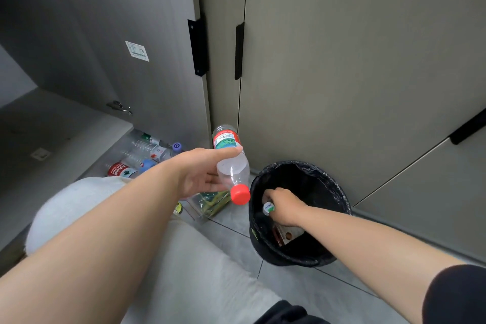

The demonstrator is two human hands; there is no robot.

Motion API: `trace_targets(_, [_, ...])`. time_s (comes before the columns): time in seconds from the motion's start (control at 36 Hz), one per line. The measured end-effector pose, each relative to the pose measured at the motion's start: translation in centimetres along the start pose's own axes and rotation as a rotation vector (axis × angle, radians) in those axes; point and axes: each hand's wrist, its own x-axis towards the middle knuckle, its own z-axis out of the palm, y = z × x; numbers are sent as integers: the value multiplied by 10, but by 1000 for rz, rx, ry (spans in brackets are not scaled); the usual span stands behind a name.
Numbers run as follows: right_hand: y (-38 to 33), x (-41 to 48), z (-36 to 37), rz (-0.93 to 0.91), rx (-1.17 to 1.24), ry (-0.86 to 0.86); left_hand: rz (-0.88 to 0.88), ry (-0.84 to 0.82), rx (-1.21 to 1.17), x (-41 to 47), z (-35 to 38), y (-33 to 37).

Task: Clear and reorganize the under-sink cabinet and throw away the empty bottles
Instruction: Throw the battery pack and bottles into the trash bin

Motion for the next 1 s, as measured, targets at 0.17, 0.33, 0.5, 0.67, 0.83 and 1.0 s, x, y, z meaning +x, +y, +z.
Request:
trace_targets(0.17, [1, -4, -17, -24, 5, -19, -17, -24, -80, -6, 4, 2])
trace_targets(0.33, [-37, -26, -73, -111, 680, 37, 27, -24, -198, -1, 7, 2])
trace_targets(0.5, [-61, -53, -111, -484, 586, 66, 73, -77, -255, 1, 11, 3])
trace_targets(0.67, [-71, -52, -115, -533, 586, 503, 64, -122, -151, 5, 12, 3])
trace_targets(0.83, [-46, -50, -157, -269, 698, 691, 48, -77, 98, 8, 12, 0])
trace_targets(1.0, [-2, -42, -159, -54, 358, 478, 51, 63, 122, 10, 10, -2])
